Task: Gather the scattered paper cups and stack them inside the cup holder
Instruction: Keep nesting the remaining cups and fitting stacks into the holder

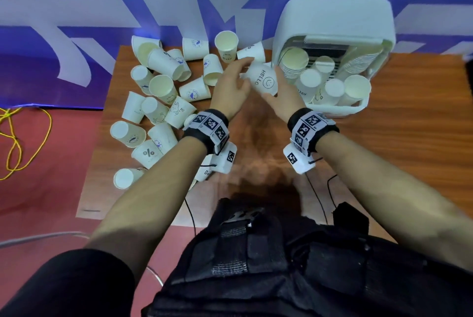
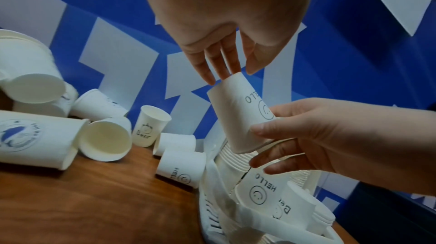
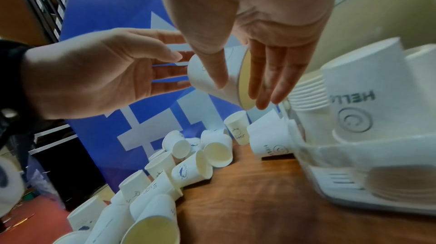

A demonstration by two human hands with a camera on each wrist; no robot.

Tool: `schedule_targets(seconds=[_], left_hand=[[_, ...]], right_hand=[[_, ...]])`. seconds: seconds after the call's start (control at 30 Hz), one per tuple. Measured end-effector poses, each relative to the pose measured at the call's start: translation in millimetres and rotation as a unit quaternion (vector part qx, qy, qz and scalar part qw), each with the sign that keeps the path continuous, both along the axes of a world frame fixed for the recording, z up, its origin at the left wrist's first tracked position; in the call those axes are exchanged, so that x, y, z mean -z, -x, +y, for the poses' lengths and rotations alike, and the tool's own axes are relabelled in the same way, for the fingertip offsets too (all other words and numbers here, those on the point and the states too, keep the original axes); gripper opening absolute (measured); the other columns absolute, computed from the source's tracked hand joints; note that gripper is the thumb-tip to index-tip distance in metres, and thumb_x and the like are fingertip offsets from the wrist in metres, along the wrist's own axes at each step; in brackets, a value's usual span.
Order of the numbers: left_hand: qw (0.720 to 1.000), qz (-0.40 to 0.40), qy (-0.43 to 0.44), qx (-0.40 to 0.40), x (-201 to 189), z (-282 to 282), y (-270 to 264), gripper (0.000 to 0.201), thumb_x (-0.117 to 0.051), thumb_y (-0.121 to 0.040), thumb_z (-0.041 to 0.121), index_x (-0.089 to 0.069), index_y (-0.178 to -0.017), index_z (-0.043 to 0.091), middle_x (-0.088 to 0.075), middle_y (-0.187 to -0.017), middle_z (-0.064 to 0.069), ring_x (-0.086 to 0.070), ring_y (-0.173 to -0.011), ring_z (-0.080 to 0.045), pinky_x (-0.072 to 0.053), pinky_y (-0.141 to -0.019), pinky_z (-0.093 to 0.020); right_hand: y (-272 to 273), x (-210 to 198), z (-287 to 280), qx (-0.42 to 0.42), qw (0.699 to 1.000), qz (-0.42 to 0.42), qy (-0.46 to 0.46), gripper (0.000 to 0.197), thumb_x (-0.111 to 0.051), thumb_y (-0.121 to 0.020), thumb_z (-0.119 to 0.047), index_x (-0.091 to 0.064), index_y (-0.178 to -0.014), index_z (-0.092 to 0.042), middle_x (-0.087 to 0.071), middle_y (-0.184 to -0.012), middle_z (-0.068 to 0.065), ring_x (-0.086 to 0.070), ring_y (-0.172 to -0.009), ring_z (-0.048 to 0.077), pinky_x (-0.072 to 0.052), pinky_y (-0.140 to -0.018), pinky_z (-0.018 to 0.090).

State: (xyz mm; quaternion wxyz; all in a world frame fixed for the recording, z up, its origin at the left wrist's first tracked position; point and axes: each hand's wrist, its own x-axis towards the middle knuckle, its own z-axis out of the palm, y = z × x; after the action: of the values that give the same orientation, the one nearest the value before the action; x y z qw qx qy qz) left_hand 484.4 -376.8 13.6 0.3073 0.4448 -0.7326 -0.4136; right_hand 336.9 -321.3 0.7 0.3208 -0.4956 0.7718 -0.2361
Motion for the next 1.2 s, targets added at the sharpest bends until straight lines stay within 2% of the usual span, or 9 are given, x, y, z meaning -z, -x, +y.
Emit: schedule_targets(seconds=[0.1, 0.23, 0.47, 0.57, 0.73, 0.87, 1.0, 1.13, 1.2], left_hand=[[1.0, 0.014, 0.003, 0.023, -9, 8, 20, 0.048, -0.049, -0.084, 0.007, -0.052, -0.131, 0.017, -0.057, -0.13, 0.002, -0.054, -0.118, -0.012, -0.044, -0.103, -0.034], [0.997, -0.008, 0.025, 0.066, -18, 20, 45, 0.052, -0.049, -0.084, 0.002, -0.051, -0.133, 0.018, -0.058, -0.13, 0.004, -0.054, -0.112, -0.007, -0.039, -0.094, -0.018], [0.995, -0.021, 0.032, 0.089, -20, 27, 77, 0.055, -0.048, -0.084, 0.0, -0.05, -0.135, 0.019, -0.056, -0.134, 0.003, -0.053, -0.118, -0.011, -0.036, -0.098, -0.017], [0.995, -0.027, 0.034, 0.089, -16, 25, 83, 0.055, -0.048, -0.084, -0.001, -0.049, -0.135, 0.018, -0.055, -0.135, 0.001, -0.051, -0.12, -0.01, -0.033, -0.099, -0.014], [0.994, -0.044, 0.055, 0.083, -10, 22, 94, 0.054, -0.049, -0.084, 0.001, -0.05, -0.135, 0.017, -0.054, -0.135, -0.002, -0.048, -0.124, -0.015, -0.035, -0.106, -0.026], [0.993, -0.035, 0.074, 0.084, -11, 22, 104, 0.051, -0.049, -0.085, 0.002, -0.051, -0.134, 0.015, -0.055, -0.135, -0.003, -0.048, -0.124, -0.016, -0.035, -0.106, -0.025], [0.992, -0.034, 0.091, 0.086, -10, 22, 111, 0.047, -0.049, -0.086, 0.003, -0.052, -0.133, 0.012, -0.053, -0.137, -0.005, -0.047, -0.126, -0.018, -0.036, -0.108, -0.031], [0.991, -0.022, 0.114, 0.072, -2, 19, 114, 0.051, -0.046, -0.083, -0.007, -0.051, -0.131, 0.007, -0.039, -0.146, -0.007, -0.036, -0.137, -0.022, -0.026, -0.115, -0.027], [0.992, -0.033, 0.095, 0.077, 1, 20, 117, 0.051, -0.046, -0.084, -0.007, -0.049, -0.133, 0.007, -0.038, -0.148, -0.011, -0.035, -0.138, -0.022, -0.026, -0.115, -0.031]], right_hand=[[21, -8, 10, 0.029, 0.999, 0.018, -0.001, 0.076, -0.056, -0.091, -0.025, -0.009, -0.151, -0.02, -0.054, -0.129, 0.014, -0.056, -0.112, 0.03, -0.042, -0.089, 0.032], [50, -12, 23, 0.042, 0.998, 0.044, -0.012, 0.077, -0.057, -0.09, -0.031, -0.012, -0.151, -0.02, -0.053, -0.132, 0.016, -0.054, -0.115, 0.033, -0.044, -0.094, 0.04], [87, -19, 33, 0.039, 0.999, 0.032, 0.006, 0.073, -0.063, -0.086, -0.027, -0.024, -0.147, -0.02, -0.057, -0.125, 0.013, -0.055, -0.111, 0.032, -0.038, -0.08, 0.03], [96, -17, 31, 0.034, 0.999, 0.038, 0.006, 0.07, -0.063, -0.085, -0.03, -0.027, -0.145, -0.022, -0.058, -0.121, 0.011, -0.057, -0.106, 0.032, -0.041, -0.078, 0.031], [104, -10, 26, 0.03, 0.999, 0.03, 0.018, 0.068, -0.065, -0.08, -0.035, -0.033, -0.139, -0.028, -0.06, -0.117, 0.006, -0.058, -0.102, 0.03, -0.049, -0.083, 0.04], [113, -4, 20, 0.014, 0.999, 0.023, 0.033, 0.071, -0.064, -0.069, -0.047, -0.038, -0.134, -0.032, -0.058, -0.116, 0.005, -0.056, -0.103, 0.025, -0.049, -0.086, 0.045], [121, -2, 17, -0.01, 0.998, 0.044, 0.035, 0.067, -0.067, -0.074, -0.039, -0.042, -0.133, -0.022, -0.05, -0.122, 0.01, -0.048, -0.115, 0.026, -0.043, -0.093, 0.04], [126, 0, 15, -0.033, 0.998, 0.044, 0.028, 0.08, -0.064, -0.083, -0.034, -0.021, -0.149, -0.017, -0.044, -0.141, 0.011, -0.039, -0.13, 0.028, -0.036, -0.104, 0.042], [127, 0, 16, -0.046, 0.997, 0.047, 0.026, 0.082, -0.062, -0.087, -0.03, -0.013, -0.151, -0.018, -0.046, -0.141, 0.011, -0.041, -0.13, 0.028, -0.037, -0.103, 0.039]])
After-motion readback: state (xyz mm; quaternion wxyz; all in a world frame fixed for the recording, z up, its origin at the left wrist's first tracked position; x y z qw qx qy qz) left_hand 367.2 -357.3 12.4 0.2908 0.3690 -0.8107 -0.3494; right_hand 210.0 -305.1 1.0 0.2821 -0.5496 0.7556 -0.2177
